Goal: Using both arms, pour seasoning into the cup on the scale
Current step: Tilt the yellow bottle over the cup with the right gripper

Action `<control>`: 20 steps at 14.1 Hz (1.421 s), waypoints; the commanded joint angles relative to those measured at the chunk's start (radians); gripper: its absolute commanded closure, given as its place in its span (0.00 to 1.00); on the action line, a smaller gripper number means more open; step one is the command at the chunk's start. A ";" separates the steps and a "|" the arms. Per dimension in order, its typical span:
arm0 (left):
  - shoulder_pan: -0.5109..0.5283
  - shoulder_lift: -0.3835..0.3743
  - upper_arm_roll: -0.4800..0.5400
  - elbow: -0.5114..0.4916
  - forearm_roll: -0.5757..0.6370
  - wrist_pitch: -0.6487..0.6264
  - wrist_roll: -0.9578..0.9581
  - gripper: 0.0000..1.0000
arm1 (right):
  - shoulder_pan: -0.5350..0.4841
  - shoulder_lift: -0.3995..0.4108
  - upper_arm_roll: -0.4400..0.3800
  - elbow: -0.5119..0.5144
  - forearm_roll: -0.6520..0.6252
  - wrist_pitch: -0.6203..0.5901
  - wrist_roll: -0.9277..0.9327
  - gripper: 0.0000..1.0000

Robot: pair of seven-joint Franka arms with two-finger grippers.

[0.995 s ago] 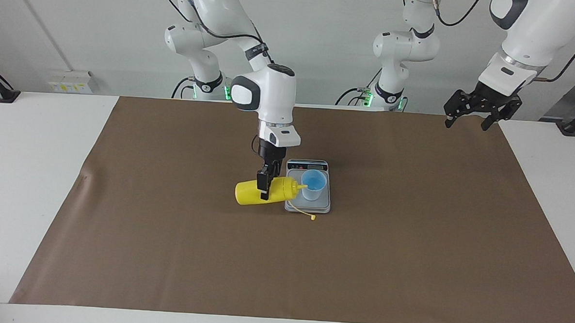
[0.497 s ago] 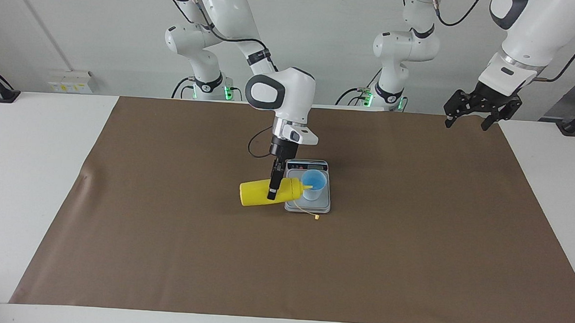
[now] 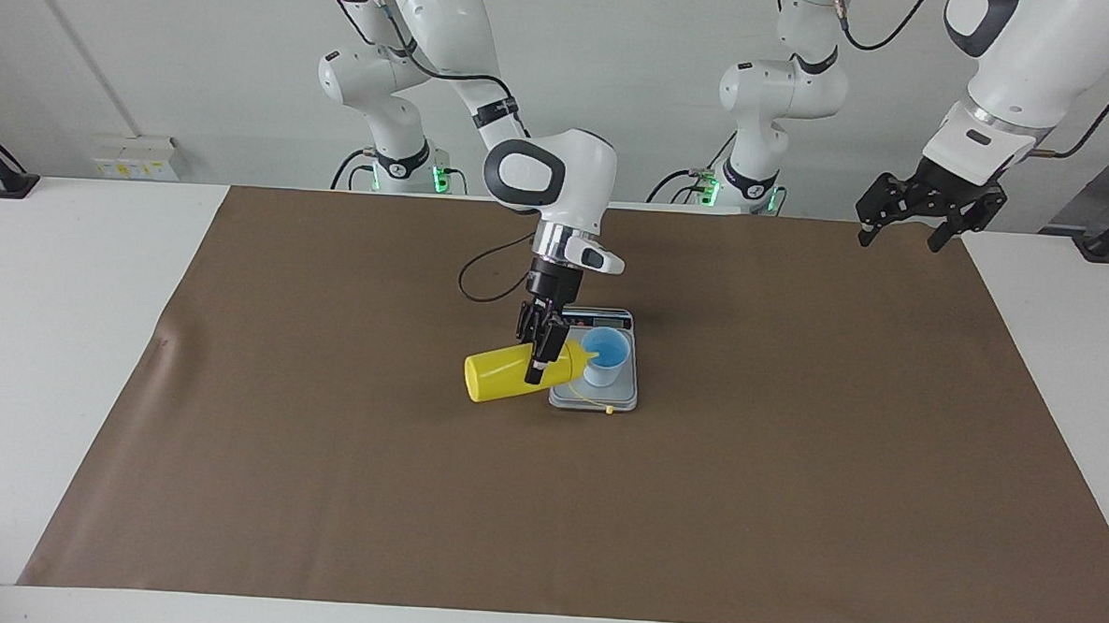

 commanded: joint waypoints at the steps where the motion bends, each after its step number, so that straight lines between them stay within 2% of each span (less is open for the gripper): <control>1: 0.007 -0.026 -0.002 -0.023 0.007 -0.008 -0.008 0.00 | 0.003 -0.009 0.002 0.013 -0.051 -0.039 -0.071 1.00; 11: 0.007 -0.026 -0.002 -0.023 0.007 -0.008 -0.008 0.00 | 0.001 -0.012 0.031 0.022 -0.044 -0.065 -0.073 1.00; 15: 0.007 -0.026 -0.002 -0.023 0.007 -0.008 -0.008 0.00 | -0.007 -0.044 0.036 0.016 -0.028 -0.058 -0.073 1.00; 20: 0.007 -0.026 -0.002 -0.023 0.007 -0.008 -0.008 0.00 | -0.043 -0.083 0.036 0.013 0.181 -0.045 -0.076 1.00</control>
